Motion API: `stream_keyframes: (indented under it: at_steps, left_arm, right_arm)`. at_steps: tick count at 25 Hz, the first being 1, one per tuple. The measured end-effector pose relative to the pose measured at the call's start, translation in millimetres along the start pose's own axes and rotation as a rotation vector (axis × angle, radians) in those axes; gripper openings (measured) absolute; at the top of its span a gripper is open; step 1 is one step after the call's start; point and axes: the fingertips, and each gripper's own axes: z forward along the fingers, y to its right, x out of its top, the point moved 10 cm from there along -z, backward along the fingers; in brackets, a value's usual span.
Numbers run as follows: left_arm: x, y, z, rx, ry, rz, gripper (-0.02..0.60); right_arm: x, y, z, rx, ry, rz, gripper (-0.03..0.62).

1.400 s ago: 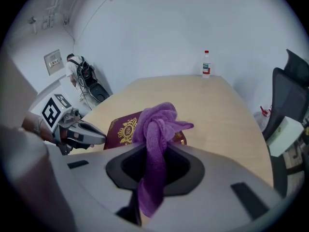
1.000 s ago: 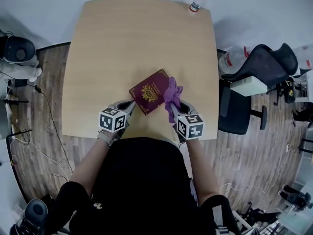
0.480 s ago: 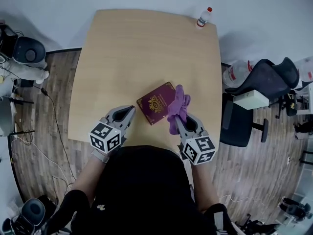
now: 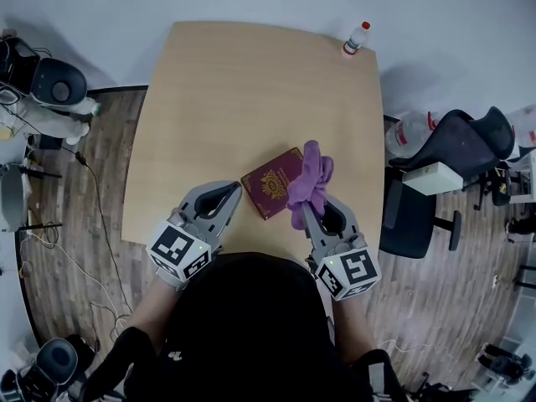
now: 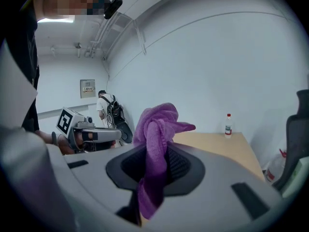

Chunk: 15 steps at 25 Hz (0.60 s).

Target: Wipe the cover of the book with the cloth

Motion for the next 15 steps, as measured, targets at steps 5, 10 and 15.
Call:
stream_keyframes:
  at_steps: [5,10,15]
  left_arm:
    - [5.4,0.9,-3.7,0.006,0.035,0.0,0.02]
    - [2.6,0.2,-4.5,0.014,0.039,0.0,0.02]
    - [2.8,3.2,-3.6,0.009,0.036,0.005,0.02]
  right_arm:
    - [4.4,-3.8,3.6,-0.009,0.034,-0.032,0.089]
    - [4.5,-4.8,4.7,-0.022,0.048,-0.039,0.089]
    - [3.1,-7.8,4.4,-0.007,0.042,-0.058,0.089]
